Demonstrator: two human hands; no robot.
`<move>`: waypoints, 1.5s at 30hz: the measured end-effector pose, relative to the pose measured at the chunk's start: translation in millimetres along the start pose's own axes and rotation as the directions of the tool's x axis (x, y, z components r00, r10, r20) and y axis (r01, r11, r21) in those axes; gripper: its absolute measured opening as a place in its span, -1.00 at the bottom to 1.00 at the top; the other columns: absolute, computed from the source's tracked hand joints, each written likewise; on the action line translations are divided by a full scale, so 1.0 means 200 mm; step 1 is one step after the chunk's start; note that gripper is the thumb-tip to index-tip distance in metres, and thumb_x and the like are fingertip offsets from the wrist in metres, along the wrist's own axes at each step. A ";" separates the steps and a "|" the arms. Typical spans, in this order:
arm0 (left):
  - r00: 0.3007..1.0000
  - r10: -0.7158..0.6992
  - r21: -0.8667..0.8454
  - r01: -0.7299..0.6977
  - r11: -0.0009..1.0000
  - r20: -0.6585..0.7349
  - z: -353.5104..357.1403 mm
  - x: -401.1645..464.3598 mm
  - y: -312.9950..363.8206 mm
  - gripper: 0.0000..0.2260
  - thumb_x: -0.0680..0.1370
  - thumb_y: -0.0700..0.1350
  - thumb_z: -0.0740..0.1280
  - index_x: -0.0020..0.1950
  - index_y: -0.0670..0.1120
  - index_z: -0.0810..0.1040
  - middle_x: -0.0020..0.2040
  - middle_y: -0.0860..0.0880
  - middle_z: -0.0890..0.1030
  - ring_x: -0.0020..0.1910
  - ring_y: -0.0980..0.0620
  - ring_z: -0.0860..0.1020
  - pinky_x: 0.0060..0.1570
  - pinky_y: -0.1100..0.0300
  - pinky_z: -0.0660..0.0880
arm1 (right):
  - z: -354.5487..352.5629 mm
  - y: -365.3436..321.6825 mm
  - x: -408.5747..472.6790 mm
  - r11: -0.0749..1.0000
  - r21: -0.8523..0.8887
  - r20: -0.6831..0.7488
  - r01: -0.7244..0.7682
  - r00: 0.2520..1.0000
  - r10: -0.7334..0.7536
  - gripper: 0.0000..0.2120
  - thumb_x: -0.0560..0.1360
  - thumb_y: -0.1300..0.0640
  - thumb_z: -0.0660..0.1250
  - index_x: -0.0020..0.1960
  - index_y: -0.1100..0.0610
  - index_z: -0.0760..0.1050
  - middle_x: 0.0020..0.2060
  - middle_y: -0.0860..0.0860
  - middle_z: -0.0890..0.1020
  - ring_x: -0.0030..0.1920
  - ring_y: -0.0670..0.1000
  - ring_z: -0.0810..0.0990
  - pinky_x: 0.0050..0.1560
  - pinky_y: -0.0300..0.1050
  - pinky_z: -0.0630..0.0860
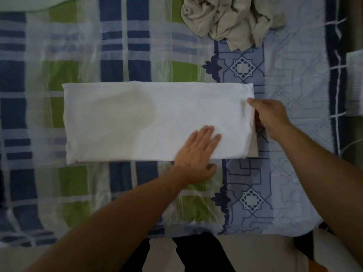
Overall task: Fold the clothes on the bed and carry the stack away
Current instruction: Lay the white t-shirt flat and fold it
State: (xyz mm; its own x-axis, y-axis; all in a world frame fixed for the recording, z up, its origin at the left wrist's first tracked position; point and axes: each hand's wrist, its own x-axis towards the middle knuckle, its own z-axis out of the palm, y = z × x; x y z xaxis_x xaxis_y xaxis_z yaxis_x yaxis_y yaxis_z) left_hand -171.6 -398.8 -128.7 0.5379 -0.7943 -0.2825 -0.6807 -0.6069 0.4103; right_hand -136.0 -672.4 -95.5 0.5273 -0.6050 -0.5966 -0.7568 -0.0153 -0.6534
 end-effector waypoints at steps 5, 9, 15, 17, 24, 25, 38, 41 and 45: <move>0.994 -0.061 -0.031 0.059 0.998 -0.093 0.10 0.21 0.29 -0.19 0.52 -0.05 0.25 0.68 -0.09 -0.10 0.69 -0.18 -0.12 0.66 -0.13 -0.20 0.60 -0.06 -0.27 | 0.10 -0.07 0.12 0.996 0.076 0.196 -0.042 0.980 0.026 -0.74 0.37 0.02 0.60 -0.02 0.13 0.70 -0.13 0.05 0.77 -0.09 0.09 0.76 -0.06 0.01 0.68; 0.981 -0.125 -0.037 0.120 0.992 -0.150 0.15 0.30 0.38 -0.37 0.61 -0.09 0.07 0.68 -0.14 0.02 0.69 -0.19 -0.04 0.67 -0.18 -0.10 0.61 -0.08 -0.21 | 0.11 -0.06 0.17 0.998 0.054 0.280 -0.016 0.960 0.001 -0.79 0.41 0.15 0.58 0.03 0.14 0.70 -0.08 0.06 0.77 -0.06 0.08 0.76 0.00 0.02 0.68; 0.949 -0.228 -0.362 0.139 0.922 -0.216 0.08 0.27 0.46 -0.40 0.63 -0.14 0.13 0.68 -0.12 0.10 0.68 -0.13 0.07 0.67 -0.14 -0.03 0.62 -0.02 -0.14 | 0.09 -0.07 0.09 0.998 0.014 0.178 0.061 0.982 -0.063 -0.95 0.49 0.09 0.52 -0.08 0.04 0.67 -0.13 -0.03 0.76 -0.08 0.03 0.74 -0.04 -0.05 0.67; 0.929 -0.267 -0.533 0.095 0.841 -0.255 0.01 0.20 0.50 -0.39 0.60 -0.11 0.13 0.67 -0.09 0.13 0.67 -0.13 0.12 0.67 -0.13 0.00 0.62 -0.02 -0.09 | 0.07 -0.11 0.01 0.996 0.016 0.132 0.087 0.987 -0.089 -0.94 0.49 0.04 0.51 -0.12 -0.01 0.66 -0.21 -0.11 0.74 -0.20 -0.09 0.73 -0.21 -0.19 0.63; 0.758 -0.625 -0.968 -0.033 0.250 -0.188 -0.32 -0.13 0.41 -0.56 0.69 -0.12 0.18 0.57 0.14 0.35 0.54 0.04 0.42 0.48 0.23 0.39 0.54 0.17 0.27 | 0.29 -0.46 -0.36 0.975 0.153 0.110 0.164 0.977 -0.182 -0.97 0.49 0.08 0.49 -0.10 0.01 0.65 -0.22 -0.08 0.75 -0.22 -0.05 0.74 -0.21 -0.11 0.65; 0.729 -0.669 -0.984 -0.039 0.171 -0.145 -0.35 -0.19 0.37 -0.54 0.69 -0.17 0.20 0.54 0.21 0.36 0.47 0.09 0.49 0.38 0.28 0.46 0.48 0.15 0.38 | 0.36 -0.52 -0.41 0.970 0.170 0.116 0.176 0.974 -0.197 -0.97 0.48 0.08 0.49 -0.10 0.02 0.65 -0.24 -0.09 0.75 -0.23 -0.05 0.74 -0.26 -0.13 0.64; 0.476 -0.829 -0.875 -0.217 -0.433 0.293 -0.46 -0.79 -0.60 -0.80 0.66 -0.16 0.33 0.23 0.05 0.64 0.13 0.00 0.73 0.15 -0.05 0.68 0.15 0.03 0.64 | 1.61 -0.78 -0.82 0.950 -0.057 0.244 0.307 0.927 -0.285 -0.70 0.52 0.06 0.46 0.22 0.11 0.55 0.01 -0.02 0.63 -0.06 -0.04 0.64 0.05 -0.02 0.65; 0.490 -0.755 -0.728 -0.301 -0.616 0.436 -0.37 -0.86 -0.80 -0.78 0.66 -0.12 0.36 0.31 -0.02 0.59 0.14 -0.06 0.73 0.12 -0.06 0.71 0.12 0.02 0.65 | 1.84 -0.78 -0.83 0.931 -0.157 0.268 0.330 0.921 -0.282 -0.62 0.51 0.05 0.44 0.29 0.15 0.54 0.03 -0.02 0.61 0.01 0.01 0.63 0.09 -0.03 0.61; 0.513 -0.694 -0.657 -0.293 -0.695 0.505 -0.28 -0.92 -0.91 -0.81 0.67 -0.14 0.33 0.28 -0.06 0.59 0.07 -0.07 0.75 0.04 -0.04 0.73 -0.01 0.08 0.67 | 2.00 -0.75 -0.84 0.884 -0.257 0.332 0.390 0.895 -0.298 -0.83 0.52 0.14 0.35 0.06 0.20 0.58 -0.04 0.09 0.66 -0.01 0.11 0.66 0.08 0.17 0.64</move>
State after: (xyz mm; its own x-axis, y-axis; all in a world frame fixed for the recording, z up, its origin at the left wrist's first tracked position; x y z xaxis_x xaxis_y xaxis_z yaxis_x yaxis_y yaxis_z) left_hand -118.0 -140.5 -102.5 0.4970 -0.0003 -0.8677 0.6423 0.6725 0.3677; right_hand 43.0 -248.9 -83.5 0.8256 -0.2724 -0.4942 -0.5631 -0.4543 -0.6903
